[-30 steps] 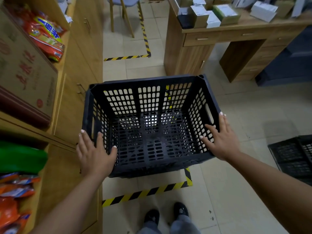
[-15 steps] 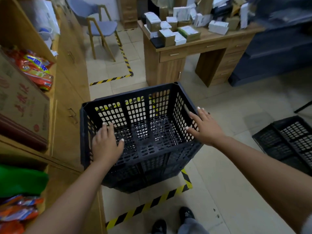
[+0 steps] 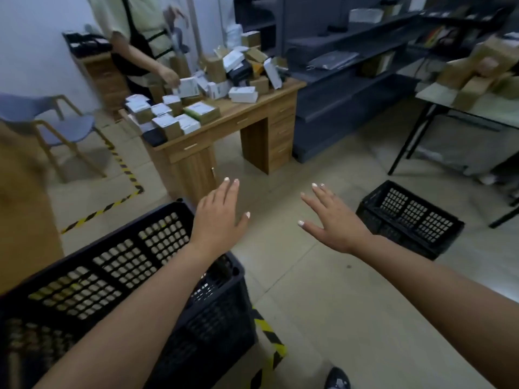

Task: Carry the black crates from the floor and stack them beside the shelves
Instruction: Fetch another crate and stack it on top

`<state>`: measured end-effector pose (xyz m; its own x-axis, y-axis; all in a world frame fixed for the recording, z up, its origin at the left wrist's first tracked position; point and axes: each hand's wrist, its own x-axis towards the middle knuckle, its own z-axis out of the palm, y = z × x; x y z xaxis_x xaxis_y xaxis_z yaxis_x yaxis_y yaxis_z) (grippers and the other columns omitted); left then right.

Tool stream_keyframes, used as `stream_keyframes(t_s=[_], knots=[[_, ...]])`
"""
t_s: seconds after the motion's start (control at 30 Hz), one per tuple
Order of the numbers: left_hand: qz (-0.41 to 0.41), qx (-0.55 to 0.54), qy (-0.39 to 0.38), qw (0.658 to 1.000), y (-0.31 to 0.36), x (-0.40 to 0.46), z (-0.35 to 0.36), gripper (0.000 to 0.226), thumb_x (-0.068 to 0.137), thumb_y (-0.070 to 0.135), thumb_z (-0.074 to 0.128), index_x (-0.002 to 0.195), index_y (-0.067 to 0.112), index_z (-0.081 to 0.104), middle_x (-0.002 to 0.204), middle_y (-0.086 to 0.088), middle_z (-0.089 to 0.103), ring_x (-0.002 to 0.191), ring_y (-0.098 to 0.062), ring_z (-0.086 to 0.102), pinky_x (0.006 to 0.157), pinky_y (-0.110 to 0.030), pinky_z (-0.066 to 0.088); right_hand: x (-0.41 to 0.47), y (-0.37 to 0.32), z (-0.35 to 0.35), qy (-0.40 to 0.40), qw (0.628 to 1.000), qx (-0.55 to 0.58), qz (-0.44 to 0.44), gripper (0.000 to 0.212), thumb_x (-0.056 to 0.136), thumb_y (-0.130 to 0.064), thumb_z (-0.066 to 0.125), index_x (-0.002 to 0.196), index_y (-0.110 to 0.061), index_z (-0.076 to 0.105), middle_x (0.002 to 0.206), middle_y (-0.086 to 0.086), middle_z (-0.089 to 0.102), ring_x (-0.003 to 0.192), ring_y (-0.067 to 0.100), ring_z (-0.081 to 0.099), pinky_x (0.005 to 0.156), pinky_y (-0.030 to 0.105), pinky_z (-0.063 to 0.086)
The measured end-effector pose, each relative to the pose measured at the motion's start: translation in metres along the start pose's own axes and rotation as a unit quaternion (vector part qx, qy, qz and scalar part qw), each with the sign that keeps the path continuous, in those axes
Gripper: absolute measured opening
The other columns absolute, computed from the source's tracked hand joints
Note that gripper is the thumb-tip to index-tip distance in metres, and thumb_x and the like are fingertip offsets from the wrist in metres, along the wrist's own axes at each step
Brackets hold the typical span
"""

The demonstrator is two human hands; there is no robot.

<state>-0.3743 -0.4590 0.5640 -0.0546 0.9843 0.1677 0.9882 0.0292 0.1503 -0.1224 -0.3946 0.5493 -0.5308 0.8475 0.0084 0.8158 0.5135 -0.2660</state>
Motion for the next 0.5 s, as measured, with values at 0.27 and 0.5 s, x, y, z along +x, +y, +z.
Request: stream_keyframes(t_s=[0.27, 0.5], knots=[[0.073, -0.017, -0.04, 0.996, 0.163, 0.126, 0.05, 0.076, 0.094, 0.052, 0.041, 0.153, 0.016, 0.009, 0.16, -0.004, 0.017, 0.145, -0.023, 0.02, 0.116, -0.037, 0.019, -0.004, 0.184, -0.041, 0.001, 0.997, -0.03, 0.067, 0.103, 0.072, -0.086, 0.004, 0.15, -0.023, 0.025, 0.161, 0.012, 0.012, 0.149, 0.024, 0.004, 0.119, 0.035, 0.008], [0.147, -0.047, -0.095, 0.983, 0.257, 0.218, 0.097, 0.075, 0.093, 0.052, 0.042, 0.153, 0.019, 0.01, 0.16, -0.002, 0.017, 0.146, -0.02, 0.018, 0.117, -0.038, 0.018, -0.003, 0.305, -0.055, -0.011, 0.989, -0.038, 0.142, 0.101, 0.071, -0.082, -0.002, 0.152, -0.026, 0.02, 0.162, 0.008, 0.008, 0.149, 0.022, 0.0, 0.12, 0.038, 0.009]])
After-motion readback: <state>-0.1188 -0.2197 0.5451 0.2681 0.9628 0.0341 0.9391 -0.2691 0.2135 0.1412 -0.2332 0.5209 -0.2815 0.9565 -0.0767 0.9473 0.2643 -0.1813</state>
